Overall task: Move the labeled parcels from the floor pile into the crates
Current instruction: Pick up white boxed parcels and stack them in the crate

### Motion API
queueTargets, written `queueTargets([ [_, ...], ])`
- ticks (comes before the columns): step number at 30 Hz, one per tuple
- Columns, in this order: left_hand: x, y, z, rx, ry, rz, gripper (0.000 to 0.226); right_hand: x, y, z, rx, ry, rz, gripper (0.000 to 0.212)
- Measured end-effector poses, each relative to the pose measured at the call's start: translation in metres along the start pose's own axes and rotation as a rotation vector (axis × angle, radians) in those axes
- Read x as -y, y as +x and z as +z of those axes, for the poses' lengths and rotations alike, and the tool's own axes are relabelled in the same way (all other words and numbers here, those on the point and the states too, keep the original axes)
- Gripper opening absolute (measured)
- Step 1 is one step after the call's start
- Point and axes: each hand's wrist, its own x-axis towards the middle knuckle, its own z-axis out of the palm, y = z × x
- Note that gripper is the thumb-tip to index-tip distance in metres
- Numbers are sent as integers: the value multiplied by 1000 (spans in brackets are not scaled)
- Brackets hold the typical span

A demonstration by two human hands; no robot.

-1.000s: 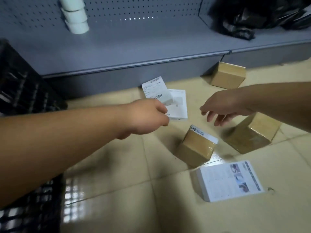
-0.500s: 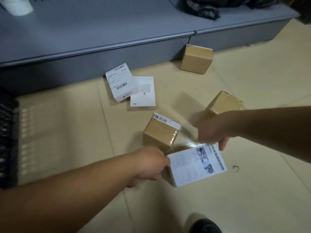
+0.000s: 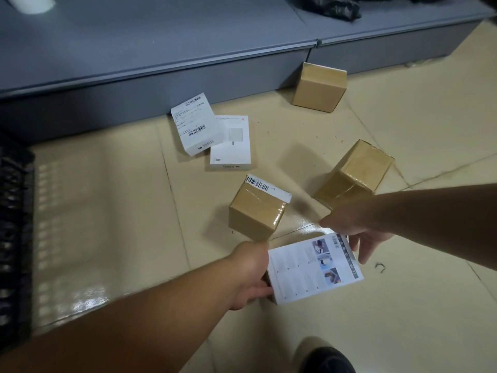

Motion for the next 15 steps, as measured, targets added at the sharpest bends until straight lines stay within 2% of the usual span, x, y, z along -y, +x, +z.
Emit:
queueTargets([
  [10,8,-25,-38,-79,-11,-14,29,27,-19,15,131,-10,-43,28],
  [15,-1,-45,-79,-90,77,-23,36,38,-41,37,284,-15,-44,25],
])
